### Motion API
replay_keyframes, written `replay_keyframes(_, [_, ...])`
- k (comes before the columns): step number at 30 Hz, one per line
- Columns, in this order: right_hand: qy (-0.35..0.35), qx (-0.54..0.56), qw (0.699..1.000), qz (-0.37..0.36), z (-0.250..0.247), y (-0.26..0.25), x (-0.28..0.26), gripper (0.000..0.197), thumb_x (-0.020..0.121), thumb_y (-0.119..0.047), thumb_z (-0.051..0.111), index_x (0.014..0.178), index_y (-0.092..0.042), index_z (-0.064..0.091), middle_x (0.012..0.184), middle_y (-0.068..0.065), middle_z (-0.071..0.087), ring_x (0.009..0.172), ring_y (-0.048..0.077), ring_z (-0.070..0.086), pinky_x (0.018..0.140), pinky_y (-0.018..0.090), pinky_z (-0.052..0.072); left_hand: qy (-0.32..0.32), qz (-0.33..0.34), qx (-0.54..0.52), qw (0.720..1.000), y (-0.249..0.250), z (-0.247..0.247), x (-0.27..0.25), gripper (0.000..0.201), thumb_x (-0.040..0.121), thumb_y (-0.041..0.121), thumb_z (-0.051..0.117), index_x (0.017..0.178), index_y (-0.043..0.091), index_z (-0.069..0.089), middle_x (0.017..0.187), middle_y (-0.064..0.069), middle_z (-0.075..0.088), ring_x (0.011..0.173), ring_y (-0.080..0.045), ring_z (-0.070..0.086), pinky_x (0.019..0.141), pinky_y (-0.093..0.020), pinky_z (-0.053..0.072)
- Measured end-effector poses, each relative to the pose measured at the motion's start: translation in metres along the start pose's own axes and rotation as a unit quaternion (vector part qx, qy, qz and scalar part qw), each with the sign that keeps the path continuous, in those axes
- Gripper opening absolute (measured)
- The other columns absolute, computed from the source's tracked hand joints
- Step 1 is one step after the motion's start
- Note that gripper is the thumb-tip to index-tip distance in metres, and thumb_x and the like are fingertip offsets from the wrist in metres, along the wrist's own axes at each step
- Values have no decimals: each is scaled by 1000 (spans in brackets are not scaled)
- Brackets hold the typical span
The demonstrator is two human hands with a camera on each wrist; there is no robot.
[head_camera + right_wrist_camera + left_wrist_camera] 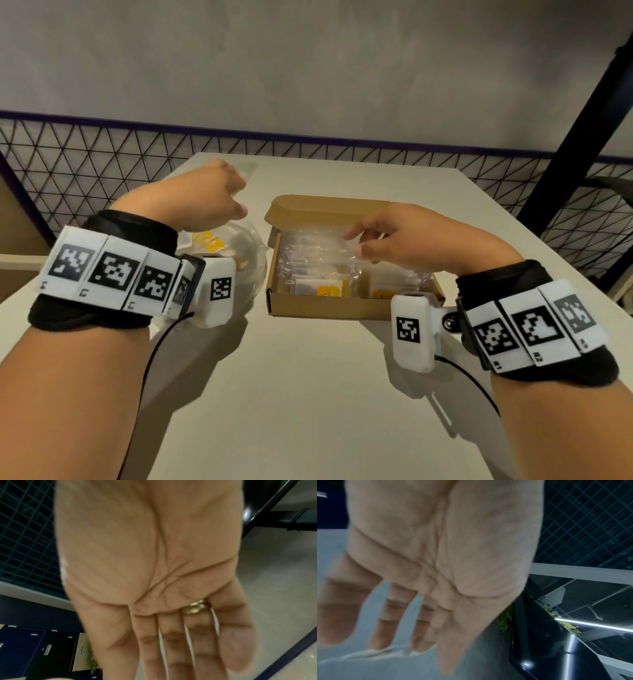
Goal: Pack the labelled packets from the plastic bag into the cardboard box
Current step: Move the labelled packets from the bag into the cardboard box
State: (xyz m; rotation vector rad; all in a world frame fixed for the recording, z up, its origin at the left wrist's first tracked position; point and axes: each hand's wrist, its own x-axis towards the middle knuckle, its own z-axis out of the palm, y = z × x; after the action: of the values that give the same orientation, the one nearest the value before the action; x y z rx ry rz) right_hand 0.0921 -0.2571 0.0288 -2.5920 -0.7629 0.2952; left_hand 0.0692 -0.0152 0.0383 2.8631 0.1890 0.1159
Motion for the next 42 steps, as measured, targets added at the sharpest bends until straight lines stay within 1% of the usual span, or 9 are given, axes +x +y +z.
replay_keyframes(5, [166,76,983,-22,-2,2,3,46,91,-37,52,136,-27,44,105,-5,60,90,9,58,70,15,43,21,125,-51,991,38,7,-15,56,92,20,56,144,16,35,143,10,23,125,-13,37,97,-19,27])
replay_keyframes(9, [244,235,940,-40,-5,4,3,53,92,-43,47,140,-22,37,109,2,62,81,9,63,82,30,51,10,221,-48,974,61,18,-25,52,91,18,57,140,20,41,137,14,23,127,-10,32,101,-18,28])
replay_keyframes(14, [274,275,920,-54,-7,5,3,57,87,-10,61,138,-23,40,79,-6,61,69,5,60,75,24,52,13,276,-42,960,73,26,-29,46,91,18,57,136,25,47,135,17,28,126,-5,29,99,-16,25])
replay_keyframes(19, [298,250,918,-71,-10,7,2,39,86,-2,59,114,-28,59,82,-2,62,72,11,59,75,29,54,72,245,-151,955,70,24,-28,15,83,25,66,97,32,67,123,15,38,115,0,37,95,-20,32])
replay_keyframes(22, [298,250,917,-85,-10,6,2,27,86,1,57,90,-25,65,78,-5,61,60,0,55,66,20,52,112,186,-231,948,68,24,-22,17,79,32,69,74,34,53,118,13,45,112,-5,45,95,-27,41])
replay_keyframes(27, [276,262,919,-99,-6,-2,0,21,89,-3,57,95,-21,65,85,-5,61,49,-2,55,50,7,44,61,167,-425,887,70,25,-20,27,81,10,69,75,23,46,81,2,61,79,-15,62,76,-32,52])
replay_keyframes(33, [259,240,930,-104,-5,-2,3,20,85,-10,64,96,-27,64,89,-3,63,56,-1,53,60,15,48,85,165,-426,885,67,27,-16,26,84,4,64,78,24,50,88,-1,61,50,1,56,51,-11,48])
replay_keyframes(38, [248,214,936,-128,-3,-2,4,23,82,-7,67,83,-29,59,91,-8,62,70,1,55,71,18,51,67,183,-440,876,70,27,-17,24,83,5,65,79,23,49,87,-3,61,58,-5,61,48,-8,44])
replay_keyframes(42, [259,219,931,-133,-5,-2,2,30,80,1,65,72,-24,51,82,-5,61,70,10,59,70,24,53,103,177,-465,861,69,28,-16,21,85,11,64,78,24,49,84,2,60,75,-14,59,63,-19,49])
